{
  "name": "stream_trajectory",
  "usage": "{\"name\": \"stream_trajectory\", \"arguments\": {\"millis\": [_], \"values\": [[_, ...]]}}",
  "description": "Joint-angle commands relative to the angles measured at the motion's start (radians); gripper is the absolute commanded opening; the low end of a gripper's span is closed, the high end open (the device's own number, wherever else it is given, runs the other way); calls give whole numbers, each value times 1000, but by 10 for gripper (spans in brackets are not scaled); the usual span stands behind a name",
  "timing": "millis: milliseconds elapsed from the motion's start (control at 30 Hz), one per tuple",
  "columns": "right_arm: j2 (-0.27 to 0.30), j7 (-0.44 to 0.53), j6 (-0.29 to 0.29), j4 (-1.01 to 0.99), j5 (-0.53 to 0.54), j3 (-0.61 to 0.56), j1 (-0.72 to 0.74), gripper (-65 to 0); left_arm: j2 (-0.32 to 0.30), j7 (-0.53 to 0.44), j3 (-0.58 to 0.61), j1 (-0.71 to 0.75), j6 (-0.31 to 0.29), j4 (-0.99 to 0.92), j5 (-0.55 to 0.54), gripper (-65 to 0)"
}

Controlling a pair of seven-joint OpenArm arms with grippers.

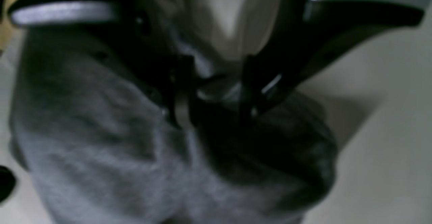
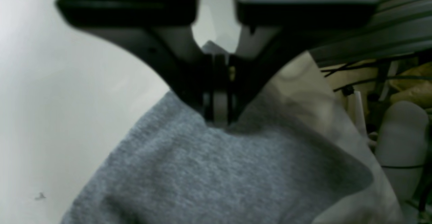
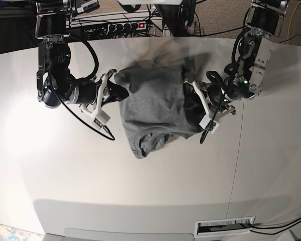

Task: Fold the T-shirt properly
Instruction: 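Tuck and flatten the folded shirt edge with the left gripper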

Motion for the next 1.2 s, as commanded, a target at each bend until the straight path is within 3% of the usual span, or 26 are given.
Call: {"name": "stream_trajectory", "arguments": {"millis": [0,100,367,700,767,900,1033,1167], "values": [[11,18,4,16,18,3,18,-650,1,-15,-14,-18,-1,17,-16,-415],[11,18,4,16,18,3,17,-650,5,-15,-39,-18,-6,17,-62,-415],[11,19,4,16,19,3,18,-650,9,-24,-50,-18,-24,14,-57,-415],[11,18,4,16,21,3,17,-650,85,-58,-50,-18,-26,-39,-41,-419],[11,17,4,16,21,3,17,-650,85,-61,-50,-19,-26,-40,-22,-456],[11,17,4,16,21,3,17,-650,85,-86,-52,-24,-17,-40,14,-641],[11,17,4,16,9,3,17,-650,84,-98,-52,-48,-15,-39,90,-650],[11,17,4,16,1,3,17,-650,71,-77,-52,-71,-16,-20,89,-650]]}}
